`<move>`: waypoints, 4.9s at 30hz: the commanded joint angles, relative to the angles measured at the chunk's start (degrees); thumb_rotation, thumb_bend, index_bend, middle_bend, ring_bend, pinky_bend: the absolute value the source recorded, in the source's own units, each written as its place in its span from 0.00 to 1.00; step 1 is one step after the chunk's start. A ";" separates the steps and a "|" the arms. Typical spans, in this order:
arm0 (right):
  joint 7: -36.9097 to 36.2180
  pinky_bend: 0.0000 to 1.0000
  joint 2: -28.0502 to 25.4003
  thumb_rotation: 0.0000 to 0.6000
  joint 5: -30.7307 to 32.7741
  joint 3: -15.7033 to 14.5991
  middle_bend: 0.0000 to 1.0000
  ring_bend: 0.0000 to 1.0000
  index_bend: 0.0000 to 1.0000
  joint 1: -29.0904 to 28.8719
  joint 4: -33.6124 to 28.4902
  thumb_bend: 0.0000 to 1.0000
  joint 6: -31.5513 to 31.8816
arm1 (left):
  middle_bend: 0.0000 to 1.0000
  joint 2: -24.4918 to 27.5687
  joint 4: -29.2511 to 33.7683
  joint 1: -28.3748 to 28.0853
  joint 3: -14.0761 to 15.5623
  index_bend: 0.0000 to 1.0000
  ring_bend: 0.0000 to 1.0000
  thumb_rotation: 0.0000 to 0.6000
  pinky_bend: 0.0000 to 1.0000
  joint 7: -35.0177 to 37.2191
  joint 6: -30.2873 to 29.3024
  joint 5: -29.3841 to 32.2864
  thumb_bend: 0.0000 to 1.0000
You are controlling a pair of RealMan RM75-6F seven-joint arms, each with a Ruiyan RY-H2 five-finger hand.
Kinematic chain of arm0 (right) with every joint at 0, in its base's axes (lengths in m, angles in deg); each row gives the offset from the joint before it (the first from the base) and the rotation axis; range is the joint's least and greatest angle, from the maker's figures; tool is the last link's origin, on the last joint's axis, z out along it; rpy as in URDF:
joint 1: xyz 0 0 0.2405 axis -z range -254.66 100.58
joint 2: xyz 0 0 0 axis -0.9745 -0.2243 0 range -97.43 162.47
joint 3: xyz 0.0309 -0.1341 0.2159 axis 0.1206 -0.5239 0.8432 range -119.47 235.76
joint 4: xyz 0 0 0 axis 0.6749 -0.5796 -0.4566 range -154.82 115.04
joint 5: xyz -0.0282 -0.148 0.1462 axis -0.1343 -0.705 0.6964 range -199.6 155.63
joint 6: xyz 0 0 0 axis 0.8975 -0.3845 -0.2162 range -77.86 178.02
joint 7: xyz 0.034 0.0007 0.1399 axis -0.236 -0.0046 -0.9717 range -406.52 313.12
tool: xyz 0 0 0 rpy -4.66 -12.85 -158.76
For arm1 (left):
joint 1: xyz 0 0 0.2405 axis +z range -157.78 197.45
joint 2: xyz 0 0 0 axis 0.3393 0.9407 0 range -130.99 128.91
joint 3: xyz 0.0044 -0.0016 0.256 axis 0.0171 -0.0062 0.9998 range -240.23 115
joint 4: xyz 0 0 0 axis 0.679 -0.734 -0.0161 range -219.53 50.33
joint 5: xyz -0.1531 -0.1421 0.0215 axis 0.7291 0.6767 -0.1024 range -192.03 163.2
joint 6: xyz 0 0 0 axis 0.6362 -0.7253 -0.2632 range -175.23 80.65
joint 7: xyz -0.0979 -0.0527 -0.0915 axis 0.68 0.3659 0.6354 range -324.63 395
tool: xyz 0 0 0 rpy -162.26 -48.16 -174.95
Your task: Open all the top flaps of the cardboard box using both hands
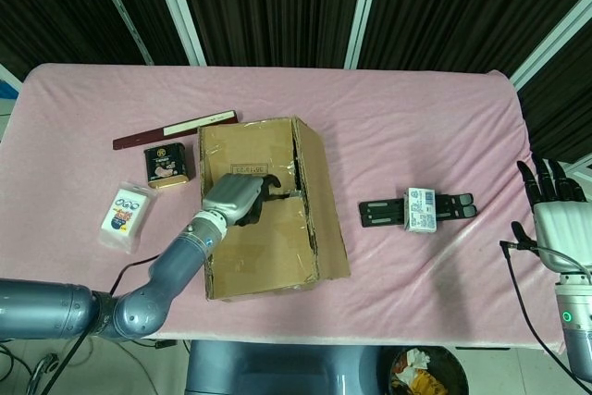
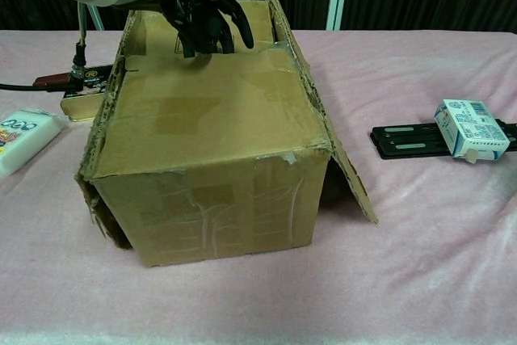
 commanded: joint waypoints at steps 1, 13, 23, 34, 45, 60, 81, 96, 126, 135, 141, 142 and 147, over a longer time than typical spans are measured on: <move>-0.02 0.23 0.02 1.00 -0.05 0.06 0.00 0.00 0.00 0.05 -0.03 0.33 -0.06 | 0.37 -0.06 0.14 -0.08 -0.10 0.25 0.29 1.00 0.41 0.79 0.01 0.56 0.87; 0.08 0.23 0.24 1.00 -1.29 0.53 0.00 0.00 0.00 0.49 -0.55 0.34 -0.17 | 0.40 6.83 10.50 3.96 -6.80 0.26 0.31 1.00 0.44 13.51 0.75 -1.46 0.88; 0.55 0.23 0.46 1.00 -2.31 0.53 0.00 0.00 0.00 0.78 -0.87 0.34 -0.46 | 0.40 15.04 18.83 7.68 -13.72 0.26 0.31 1.00 0.44 25.73 5.42 -1.78 0.88; 0.50 0.23 0.41 1.00 -2.20 0.88 0.00 0.00 0.00 1.00 -1.24 0.34 -1.13 | 0.40 19.09 21.67 8.57 -16.63 0.26 0.31 1.00 0.44 36.55 15.86 -3.99 0.86; 0.67 0.23 0.46 1.00 -2.33 1.04 0.00 0.00 0.00 1.19 -1.33 0.34 -1.50 | 0.40 21.02 21.67 9.64 -16.98 0.26 0.31 1.00 0.43 45.11 29.47 -10.21 0.85; 0.83 0.23 0.47 1.00 -2.50 1.07 0.00 0.00 0.00 1.36 -1.62 0.34 -2.03 | 0.39 22.96 21.67 12.74 -17.97 0.26 0.30 1.00 0.42 55.05 36.53 -19.02 0.79; 1.23 0.23 0.20 1.00 -2.59 1.58 0.00 0.00 0.00 1.31 -2.46 0.34 -2.27 | 0.18 21.55 21.67 31.52 -0.57 0.17 0.08 1.00 0.17 23.74 -4.33 -54.79 0.34; 4.07 0.23 -1.23 1.00 -1.03 4.60 0.00 0.00 0.00 -4.13 -9.57 0.33 -8.04 | 0.06 14.54 0.36 55.50 13.99 0.05 0.02 1.00 0.08 16.77 -38.65 -78.93 0.32; 24.54 0.26 28.51 1.00 23.63 10.02 0.22 0.18 0.19 -37.82 -11.20 0.49 -25.76 | 0.05 5.30 -29.70 69.13 12.01 0.05 0.02 1.00 0.08 43.80 -44.13 -75.69 0.32; 24.06 0.28 33.65 1.00 29.69 9.15 0.24 0.20 0.20 -42.84 -6.31 0.50 -26.77 | 0.05 5.26 -30.01 69.42 10.86 0.05 0.02 1.00 0.08 45.29 -42.38 -75.71 0.32; 23.30 0.28 34.98 1.00 34.31 7.40 0.24 0.20 0.20 -44.30 -3.25 0.50 -27.44 | 0.05 5.38 -29.90 69.63 10.05 0.05 0.02 1.00 0.08 46.21 -41.55 -75.38 0.32; 23.14 0.28 35.23 1.00 34.95 7.22 0.24 0.20 0.20 -44.50 -2.82 0.50 -27.47 | 0.05 5.42 -29.85 69.65 9.96 0.05 0.02 1.00 0.08 46.26 -41.42 -75.39 0.32; 21.93 0.28 36.61 1.00 37.13 6.33 0.24 0.20 0.21 -45.43 -0.36 0.50 -27.75 | 0.05 5.50 -29.74 69.74 9.63 0.05 0.02 1.00 0.08 46.51 -40.84 -75.65 0.33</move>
